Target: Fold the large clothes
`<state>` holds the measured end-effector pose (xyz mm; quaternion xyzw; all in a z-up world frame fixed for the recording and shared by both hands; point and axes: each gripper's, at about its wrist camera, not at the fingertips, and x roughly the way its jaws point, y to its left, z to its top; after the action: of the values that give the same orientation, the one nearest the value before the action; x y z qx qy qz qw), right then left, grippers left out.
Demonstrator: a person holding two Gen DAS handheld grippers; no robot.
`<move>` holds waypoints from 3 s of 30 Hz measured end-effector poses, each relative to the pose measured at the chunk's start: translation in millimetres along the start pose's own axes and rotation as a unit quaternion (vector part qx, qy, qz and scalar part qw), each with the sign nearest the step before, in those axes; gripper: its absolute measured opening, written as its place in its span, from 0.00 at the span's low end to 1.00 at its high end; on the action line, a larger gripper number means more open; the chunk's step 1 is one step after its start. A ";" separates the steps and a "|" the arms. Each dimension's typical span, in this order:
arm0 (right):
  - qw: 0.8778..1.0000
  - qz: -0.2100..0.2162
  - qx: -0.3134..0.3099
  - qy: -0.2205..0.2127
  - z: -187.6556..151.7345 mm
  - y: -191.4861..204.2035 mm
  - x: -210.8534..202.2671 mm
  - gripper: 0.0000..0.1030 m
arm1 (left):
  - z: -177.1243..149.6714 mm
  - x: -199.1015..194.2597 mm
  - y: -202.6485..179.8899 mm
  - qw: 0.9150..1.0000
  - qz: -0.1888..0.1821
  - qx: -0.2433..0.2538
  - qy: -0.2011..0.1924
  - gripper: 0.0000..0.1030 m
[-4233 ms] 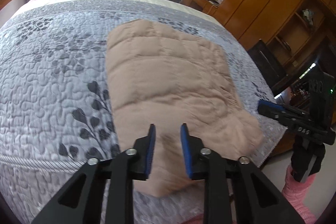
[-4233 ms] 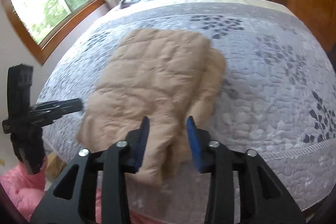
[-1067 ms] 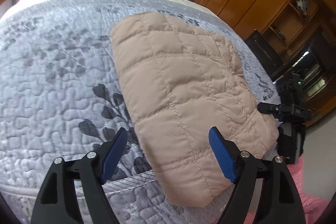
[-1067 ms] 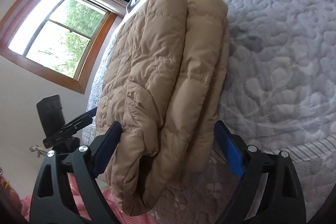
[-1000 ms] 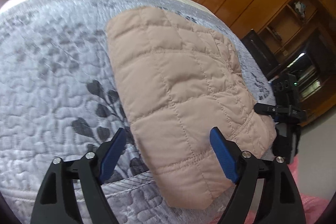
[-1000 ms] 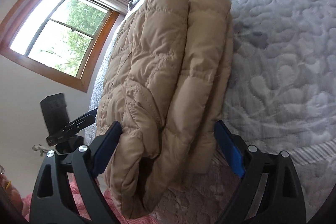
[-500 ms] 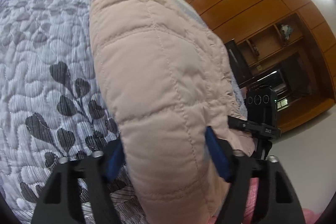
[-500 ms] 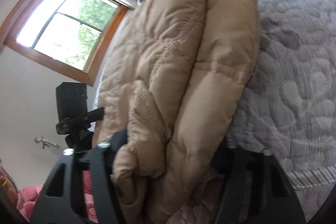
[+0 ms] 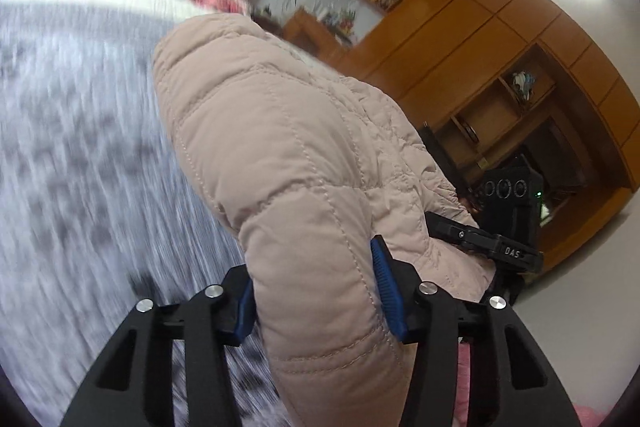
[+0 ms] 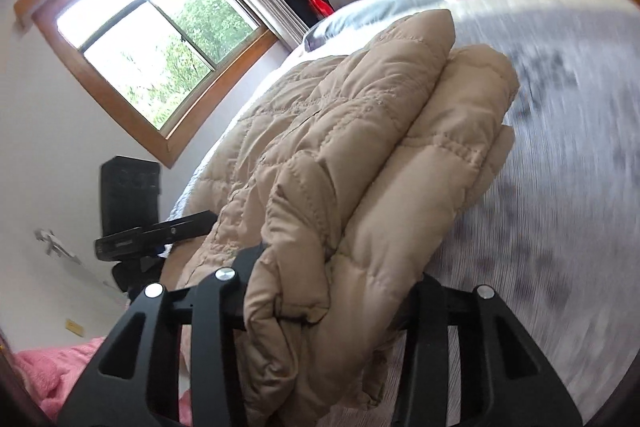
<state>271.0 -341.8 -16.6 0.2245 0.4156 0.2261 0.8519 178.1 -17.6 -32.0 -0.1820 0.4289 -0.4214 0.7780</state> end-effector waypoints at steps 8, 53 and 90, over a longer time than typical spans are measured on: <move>1.000 -0.021 -0.014 -0.004 71.8 -14.2 70.3 0.39 | 58.2 8.0 45.9 0.997 0.051 0.017 -0.047 0.50; 0.974 -0.223 -0.022 0.037 -20.7 9.4 43.4 0.90 | -55.3 -52.4 15.4 0.951 0.308 0.021 -0.021 0.96; 0.959 -0.281 -0.030 0.019 -80.2 77.7 7.1 0.96 | -111.7 -97.0 -64.1 0.910 0.408 0.047 -0.066 0.96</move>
<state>194.5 -260.2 -21.0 0.0692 0.4708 -0.0056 0.8795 27.5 32.8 -4.0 0.0181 0.3937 -0.0741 0.9161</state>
